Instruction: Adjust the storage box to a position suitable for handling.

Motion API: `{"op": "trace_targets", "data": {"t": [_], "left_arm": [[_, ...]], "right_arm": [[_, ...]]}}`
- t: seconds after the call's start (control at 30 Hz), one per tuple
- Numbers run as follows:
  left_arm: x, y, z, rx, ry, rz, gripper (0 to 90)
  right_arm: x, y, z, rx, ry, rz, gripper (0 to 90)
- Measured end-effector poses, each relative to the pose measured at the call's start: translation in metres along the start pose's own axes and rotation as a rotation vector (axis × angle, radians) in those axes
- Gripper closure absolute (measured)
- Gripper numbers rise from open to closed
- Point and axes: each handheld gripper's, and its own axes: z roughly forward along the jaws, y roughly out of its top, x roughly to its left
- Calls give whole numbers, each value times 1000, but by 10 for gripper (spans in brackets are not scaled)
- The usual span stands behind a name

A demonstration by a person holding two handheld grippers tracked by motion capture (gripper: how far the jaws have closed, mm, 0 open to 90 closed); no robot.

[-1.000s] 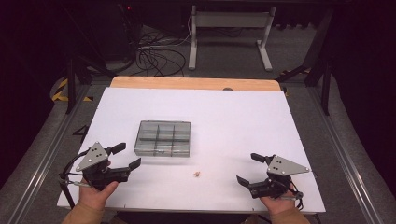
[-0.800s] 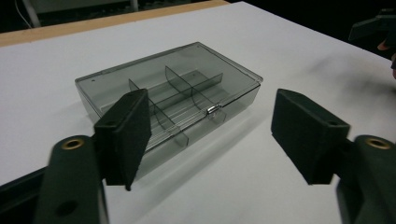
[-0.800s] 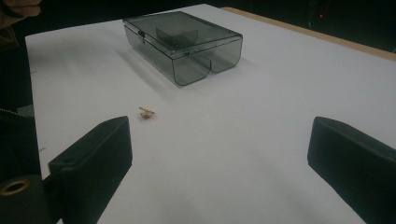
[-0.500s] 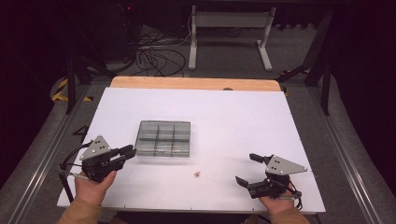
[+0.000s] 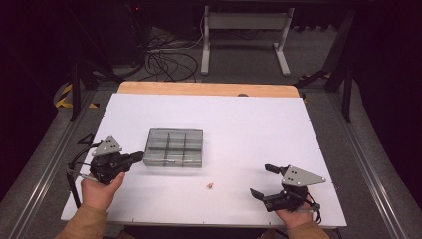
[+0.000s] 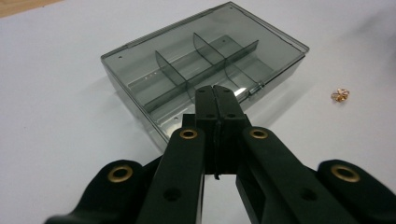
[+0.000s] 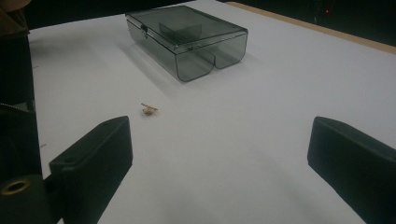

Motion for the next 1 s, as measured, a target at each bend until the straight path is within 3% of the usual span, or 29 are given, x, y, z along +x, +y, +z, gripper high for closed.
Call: {"op": "trace_targets", "data": {"t": [0.2,0.5,0.6,0.77,0.8,1.0], "left_arm": [[6,6,7,38,28,-2,894],[20,12,17,63,30,-49,894],[26,13,21,69,8,-76,894],[38,14,29,72,42,-97,894],[40,14,31,73,40,-117,894],[55,12,44,109,75,-147,894]], "right_arm": [[1,0,1,3,5,-13,71],[1,0,0,4,5,-15,72],[1,0,1,4,3,-20,72],[1,0,1,8,5,-18,72],[1,0,1,8,3,-20,73],[1,0,1,10,0,-25,73]]}}
